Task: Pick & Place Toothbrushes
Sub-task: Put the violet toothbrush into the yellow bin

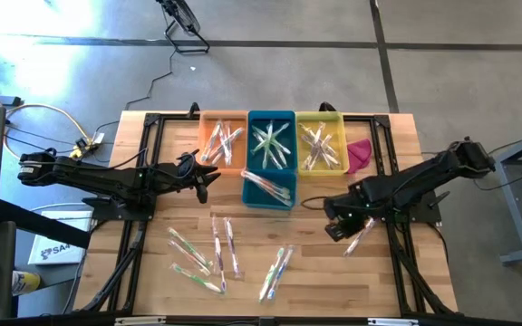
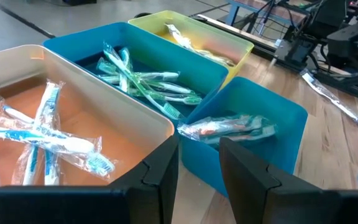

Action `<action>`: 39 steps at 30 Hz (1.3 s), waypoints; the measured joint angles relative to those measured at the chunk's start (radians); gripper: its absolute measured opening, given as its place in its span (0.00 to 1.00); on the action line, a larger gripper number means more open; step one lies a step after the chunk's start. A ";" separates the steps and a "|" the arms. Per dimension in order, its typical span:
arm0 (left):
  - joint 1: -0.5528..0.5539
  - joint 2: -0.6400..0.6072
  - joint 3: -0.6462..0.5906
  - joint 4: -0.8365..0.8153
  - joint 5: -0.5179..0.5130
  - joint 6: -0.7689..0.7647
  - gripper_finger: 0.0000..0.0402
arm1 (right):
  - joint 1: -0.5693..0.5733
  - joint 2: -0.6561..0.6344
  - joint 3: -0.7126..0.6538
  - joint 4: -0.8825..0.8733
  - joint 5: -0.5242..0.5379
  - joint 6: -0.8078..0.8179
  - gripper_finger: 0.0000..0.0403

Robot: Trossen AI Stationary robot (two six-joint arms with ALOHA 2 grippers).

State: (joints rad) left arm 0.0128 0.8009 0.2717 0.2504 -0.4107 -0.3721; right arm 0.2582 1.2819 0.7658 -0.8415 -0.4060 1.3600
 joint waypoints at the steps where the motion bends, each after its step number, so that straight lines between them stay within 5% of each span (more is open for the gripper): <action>1: 0.000 0.000 0.000 0.000 0.000 0.000 0.28 | 0.016 0.000 0.000 -0.030 0.006 0.054 0.00; 11: 0.000 0.000 0.000 0.000 0.000 0.000 0.28 | 0.192 0.000 0.000 -0.194 0.161 0.537 0.00; 21: 0.000 0.000 0.000 0.000 0.000 0.000 0.28 | 0.434 0.001 0.000 -0.168 0.373 1.006 0.00; 29: 0.000 0.000 0.000 0.000 0.000 0.000 0.28 | 0.503 0.001 0.000 -0.139 0.571 1.018 0.00; 39: 0.000 0.000 0.000 0.000 0.000 0.000 0.28 | 0.501 0.001 0.000 -0.127 0.531 0.881 0.00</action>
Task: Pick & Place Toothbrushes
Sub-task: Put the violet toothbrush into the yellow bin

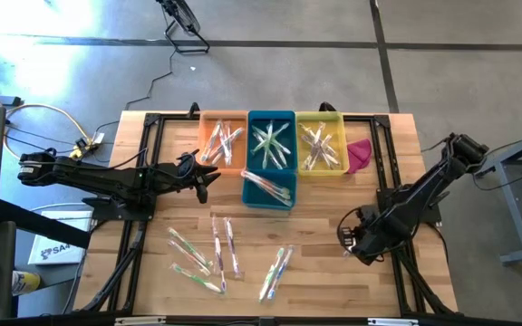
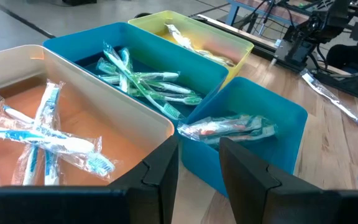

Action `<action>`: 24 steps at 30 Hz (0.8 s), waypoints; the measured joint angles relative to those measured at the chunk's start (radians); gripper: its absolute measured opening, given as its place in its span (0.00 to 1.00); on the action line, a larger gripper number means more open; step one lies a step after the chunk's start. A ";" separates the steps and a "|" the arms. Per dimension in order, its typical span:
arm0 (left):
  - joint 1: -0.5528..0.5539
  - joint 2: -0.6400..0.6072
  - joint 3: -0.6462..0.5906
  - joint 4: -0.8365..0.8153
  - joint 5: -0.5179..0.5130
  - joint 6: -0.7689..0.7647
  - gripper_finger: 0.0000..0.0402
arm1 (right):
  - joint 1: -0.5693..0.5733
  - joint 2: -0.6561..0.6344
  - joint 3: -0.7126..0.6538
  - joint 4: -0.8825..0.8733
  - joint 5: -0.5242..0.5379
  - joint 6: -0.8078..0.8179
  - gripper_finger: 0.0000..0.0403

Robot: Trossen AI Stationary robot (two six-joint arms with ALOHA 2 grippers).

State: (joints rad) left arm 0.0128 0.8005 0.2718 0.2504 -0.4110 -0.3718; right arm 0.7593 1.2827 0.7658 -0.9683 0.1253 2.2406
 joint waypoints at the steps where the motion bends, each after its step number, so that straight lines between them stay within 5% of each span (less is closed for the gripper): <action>1: 0.000 0.000 0.000 0.000 0.000 0.000 0.28 | 0.000 0.000 0.000 0.000 -0.001 -0.001 0.00; 6: 0.000 0.000 0.000 0.000 0.000 0.000 0.28 | 0.000 0.000 0.000 0.000 -0.062 -0.002 0.04; 17: 0.000 0.000 0.000 -0.026 0.000 0.000 0.28 | 0.000 0.001 0.000 0.001 -0.151 0.138 0.33; 24: 0.000 0.000 0.000 -0.025 0.000 0.000 0.28 | -0.001 0.049 0.000 0.003 -0.110 0.137 0.37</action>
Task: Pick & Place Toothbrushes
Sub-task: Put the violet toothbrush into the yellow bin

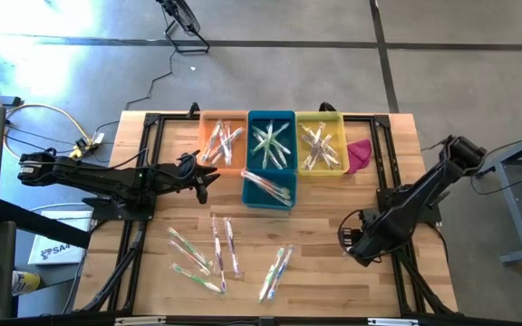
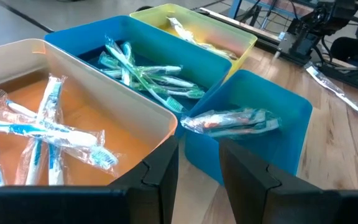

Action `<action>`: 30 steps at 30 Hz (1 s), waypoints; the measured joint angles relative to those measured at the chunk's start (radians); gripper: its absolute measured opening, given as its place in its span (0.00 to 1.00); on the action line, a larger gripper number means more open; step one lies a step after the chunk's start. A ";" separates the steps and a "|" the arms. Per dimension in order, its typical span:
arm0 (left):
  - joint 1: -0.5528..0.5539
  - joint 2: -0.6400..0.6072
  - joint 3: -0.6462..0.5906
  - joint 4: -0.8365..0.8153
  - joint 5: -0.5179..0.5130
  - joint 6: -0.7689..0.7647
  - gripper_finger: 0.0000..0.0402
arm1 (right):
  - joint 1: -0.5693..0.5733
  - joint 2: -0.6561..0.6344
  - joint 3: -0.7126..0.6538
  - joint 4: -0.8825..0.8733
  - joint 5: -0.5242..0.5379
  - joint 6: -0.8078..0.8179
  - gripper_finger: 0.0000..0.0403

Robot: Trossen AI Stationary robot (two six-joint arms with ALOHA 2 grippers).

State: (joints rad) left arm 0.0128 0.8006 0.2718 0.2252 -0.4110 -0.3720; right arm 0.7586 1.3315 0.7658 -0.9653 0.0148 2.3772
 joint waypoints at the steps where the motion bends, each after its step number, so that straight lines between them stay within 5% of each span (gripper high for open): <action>1: 0.000 0.000 0.000 0.000 0.000 0.000 0.28 | 0.000 0.007 0.000 -0.001 -0.011 0.000 0.37; 30: 0.000 0.000 0.000 -0.004 0.000 0.000 0.28 | -0.067 0.195 0.000 0.065 -0.012 -0.024 0.36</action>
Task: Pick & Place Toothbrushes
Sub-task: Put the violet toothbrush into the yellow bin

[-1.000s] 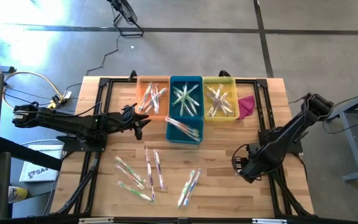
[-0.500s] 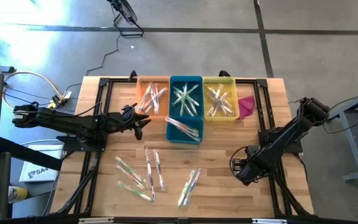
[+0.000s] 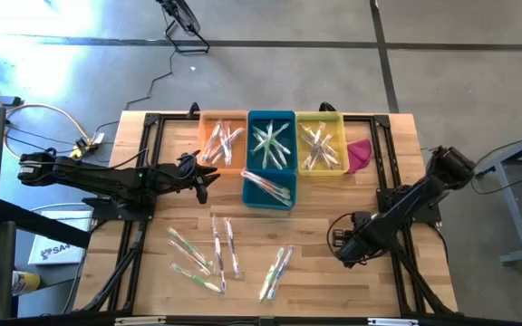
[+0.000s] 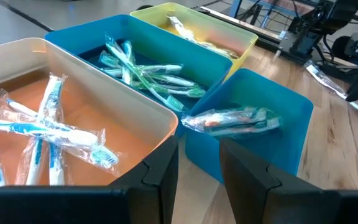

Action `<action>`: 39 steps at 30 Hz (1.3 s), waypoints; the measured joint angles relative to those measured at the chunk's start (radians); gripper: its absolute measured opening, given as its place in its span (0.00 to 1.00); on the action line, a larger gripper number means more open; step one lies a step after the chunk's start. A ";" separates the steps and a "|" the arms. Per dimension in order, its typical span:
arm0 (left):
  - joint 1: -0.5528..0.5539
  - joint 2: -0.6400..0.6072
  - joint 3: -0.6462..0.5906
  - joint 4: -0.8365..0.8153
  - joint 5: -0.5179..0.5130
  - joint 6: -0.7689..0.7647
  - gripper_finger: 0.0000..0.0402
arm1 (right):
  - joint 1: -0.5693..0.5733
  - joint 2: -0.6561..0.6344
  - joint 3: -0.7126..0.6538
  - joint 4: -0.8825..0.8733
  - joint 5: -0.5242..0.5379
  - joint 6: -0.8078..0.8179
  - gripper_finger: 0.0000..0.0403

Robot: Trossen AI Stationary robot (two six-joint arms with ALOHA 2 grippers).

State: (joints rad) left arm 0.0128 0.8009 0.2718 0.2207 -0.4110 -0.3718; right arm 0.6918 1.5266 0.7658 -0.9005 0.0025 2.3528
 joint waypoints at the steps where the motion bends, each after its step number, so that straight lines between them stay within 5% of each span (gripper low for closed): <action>1: 0.000 0.000 0.000 0.000 0.000 0.000 0.28 | 0.000 0.003 0.000 0.000 -0.011 0.001 0.36; 13: 0.000 0.000 0.000 0.000 0.000 0.000 0.28 | 0.000 0.010 0.000 0.021 0.025 -0.041 0.34; 26: 0.000 0.000 0.000 0.000 0.000 0.000 0.28 | 0.000 0.009 0.000 0.089 0.094 -0.187 0.04; 39: 0.000 0.000 0.000 0.000 0.000 0.000 0.28 | -0.001 -0.002 0.001 0.093 0.105 -0.272 0.01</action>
State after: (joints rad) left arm 0.0128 0.8008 0.2718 0.2207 -0.4114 -0.3719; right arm 0.6907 1.5246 0.7669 -0.8077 0.1070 2.0809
